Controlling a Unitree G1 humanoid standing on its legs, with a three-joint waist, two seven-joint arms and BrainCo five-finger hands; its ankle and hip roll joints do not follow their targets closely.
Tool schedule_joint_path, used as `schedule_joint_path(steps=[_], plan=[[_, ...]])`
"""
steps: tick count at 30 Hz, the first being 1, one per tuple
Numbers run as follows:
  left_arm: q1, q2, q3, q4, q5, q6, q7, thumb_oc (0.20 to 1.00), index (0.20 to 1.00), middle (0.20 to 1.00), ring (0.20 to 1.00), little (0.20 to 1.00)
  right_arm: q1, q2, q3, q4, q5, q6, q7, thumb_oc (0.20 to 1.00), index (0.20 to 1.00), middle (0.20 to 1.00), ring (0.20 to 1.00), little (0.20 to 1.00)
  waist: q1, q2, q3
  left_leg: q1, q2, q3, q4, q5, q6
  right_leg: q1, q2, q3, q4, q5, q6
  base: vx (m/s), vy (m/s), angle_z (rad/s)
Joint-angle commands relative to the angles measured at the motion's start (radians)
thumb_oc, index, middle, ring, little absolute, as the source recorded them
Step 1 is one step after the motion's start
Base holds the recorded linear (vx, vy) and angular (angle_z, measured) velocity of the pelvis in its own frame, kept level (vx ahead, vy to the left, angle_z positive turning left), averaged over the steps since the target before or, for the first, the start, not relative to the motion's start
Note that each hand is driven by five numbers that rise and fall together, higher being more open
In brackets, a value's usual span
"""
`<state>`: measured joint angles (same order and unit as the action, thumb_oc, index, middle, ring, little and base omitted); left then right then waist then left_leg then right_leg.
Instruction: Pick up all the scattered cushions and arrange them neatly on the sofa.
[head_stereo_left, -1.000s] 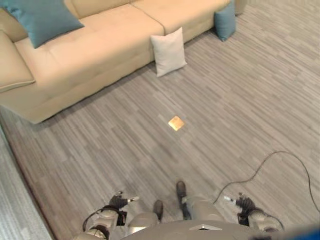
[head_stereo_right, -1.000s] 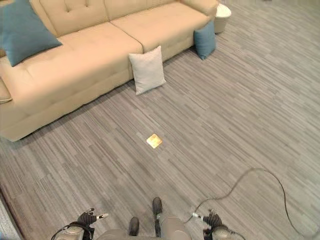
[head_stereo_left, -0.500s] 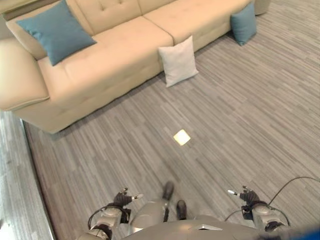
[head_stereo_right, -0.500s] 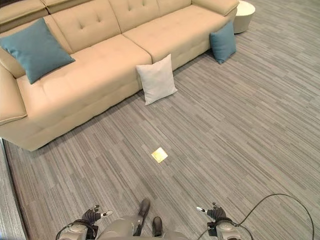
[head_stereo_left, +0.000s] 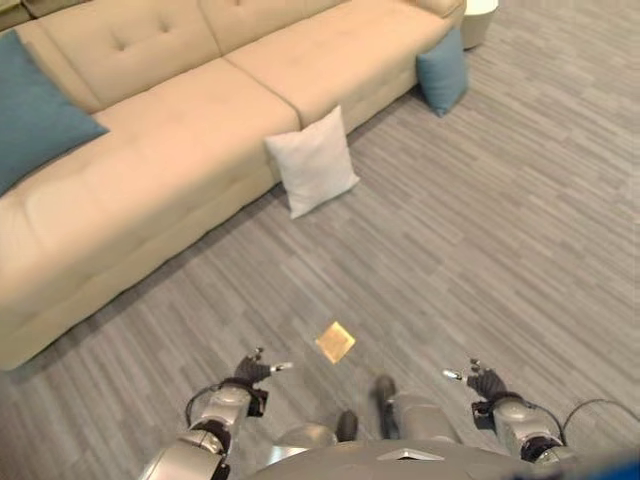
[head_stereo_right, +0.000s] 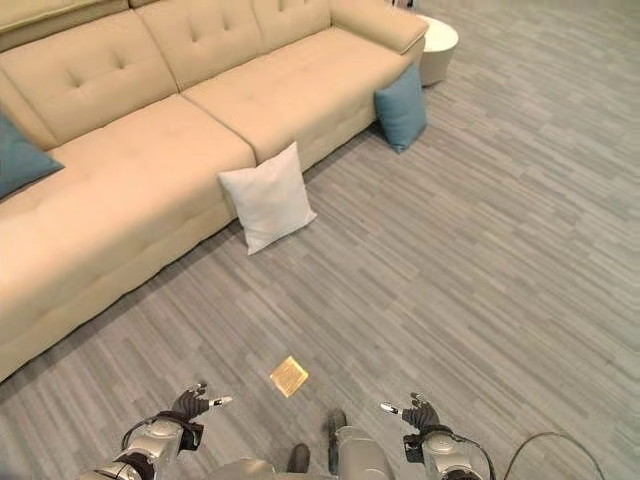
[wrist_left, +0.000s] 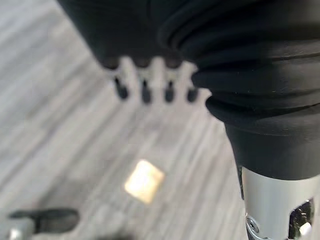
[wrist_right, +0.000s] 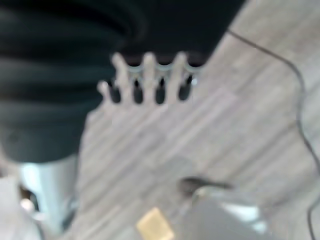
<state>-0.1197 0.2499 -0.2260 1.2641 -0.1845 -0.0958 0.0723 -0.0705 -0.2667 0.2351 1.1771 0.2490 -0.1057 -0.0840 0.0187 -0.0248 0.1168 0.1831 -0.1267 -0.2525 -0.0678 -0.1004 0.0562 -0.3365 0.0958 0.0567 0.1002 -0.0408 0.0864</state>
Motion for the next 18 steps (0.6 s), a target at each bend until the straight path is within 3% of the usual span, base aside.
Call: schedule_joint_path(steps=[1, 4, 6, 7, 10, 14, 17, 18], plan=[[0.03, -0.009, 0.01, -0.005, 0.013, -0.014, 0.003, 1.0, 1.0, 1.0, 1.0, 1.0, 0.001, -0.034, -0.022, 0.003, 0.001, -0.019, -0.009, 1.0, 1.0, 1.0, 1.0, 1.0, -0.002, -0.015, 0.018, -0.075, 0.002, -0.05, 0.098, 0.055, -0.056, 0.168, -0.048, 0.043, -0.105, 0.139, 0.04, 0.26, -0.156, 0.59], [0.038, -0.018, 0.008, 0.009, 0.028, -0.01, 0.002, 1.0, 1.0, 1.0, 1.0, 1.0, 0.01, -0.036, -0.023, 0.001, 0.003, -0.019, -0.006, 1.0, 1.0, 1.0, 1.0, 1.0, -0.016, -0.012, -0.006, -0.057, 0.045, -0.048, 0.122, 0.066, -0.094, 0.195, -0.054, 0.019, -0.113, 0.137, 0.017, 0.26, -0.176, 0.62], [0.03, -0.023, 0.004, 0.002, 0.016, -0.01, 0.003, 1.0, 1.0, 1.0, 1.0, 1.0, 0.002, -0.048, -0.022, -0.006, 0.012, -0.023, -0.013, 1.0, 1.0, 1.0, 1.0, 1.0, -0.017, -0.014, -0.002, -0.108, 0.059, -0.031, 0.226, 0.104, -0.141, 0.228, -0.064, 0.006, -0.124, 0.128, 0.006, 0.18, -0.157, 0.46], [0.022, -0.026, -0.004, -0.003, 0.012, -0.013, 0.001, 1.0, 1.0, 1.0, 1.0, 1.0, -0.004, -0.054, -0.02, -0.009, 0.021, -0.024, -0.015, 1.0, 1.0, 1.0, 1.0, 1.0, -0.011, -0.022, 0.011, -0.143, 0.052, -0.025, 0.274, 0.114, -0.148, 0.245, -0.068, 0.011, -0.13, 0.123, 0.002, 0.15, -0.185, 0.55], [0.018, -0.026, -0.003, -0.004, 0.0, -0.012, 0.004, 1.0, 1.0, 1.0, 1.0, 1.0, -0.013, -0.058, -0.014, -0.012, 0.022, -0.024, -0.018, 1.0, 1.0, 1.0, 1.0, 1.0, 0.001, -0.03, 0.019, -0.163, 0.053, -0.019, 0.306, 0.117, -0.147, 0.266, -0.07, 0.004, -0.134, 0.114, -0.006, 0.15, -0.141, 0.43], [0.038, -0.032, -0.002, 0.0, 0.004, -0.005, 0.004, 1.0, 1.0, 1.0, 1.0, 1.0, -0.009, -0.066, -0.025, -0.013, 0.032, -0.016, -0.012, 1.0, 1.0, 1.0, 1.0, 1.0, 0.01, -0.024, -0.003, -0.201, 0.015, 0.02, 0.148, 0.083, -0.104, 0.313, -0.065, 0.0, -0.147, 0.073, -0.015, 0.26, -0.121, 0.24], [0.046, -0.033, 0.004, 0.003, 0.019, 0.001, 0.002, 1.0, 1.0, 1.0, 1.0, 1.0, 0.004, -0.063, -0.028, -0.023, 0.029, -0.019, -0.016, 1.0, 1.0, 1.0, 1.0, 1.0, 0.013, 0.004, -0.013, -0.241, -0.022, 0.061, 0.025, 0.162, -0.081, 0.336, -0.031, 0.005, -0.152, 0.054, -0.022, 0.22, -0.047, 0.29], [0.046, -0.033, 0.003, 0.003, 0.019, 0.001, 0.002, 1.0, 1.0, 1.0, 1.0, 1.0, 0.004, -0.063, -0.028, -0.023, 0.029, -0.019, -0.016, 1.0, 1.0, 1.0, 1.0, 1.0, 0.014, 0.003, -0.011, -0.237, -0.022, 0.062, 0.023, 0.162, -0.081, 0.339, -0.031, 0.006, -0.153, 0.053, -0.022, 0.24, -0.027, 0.09]])
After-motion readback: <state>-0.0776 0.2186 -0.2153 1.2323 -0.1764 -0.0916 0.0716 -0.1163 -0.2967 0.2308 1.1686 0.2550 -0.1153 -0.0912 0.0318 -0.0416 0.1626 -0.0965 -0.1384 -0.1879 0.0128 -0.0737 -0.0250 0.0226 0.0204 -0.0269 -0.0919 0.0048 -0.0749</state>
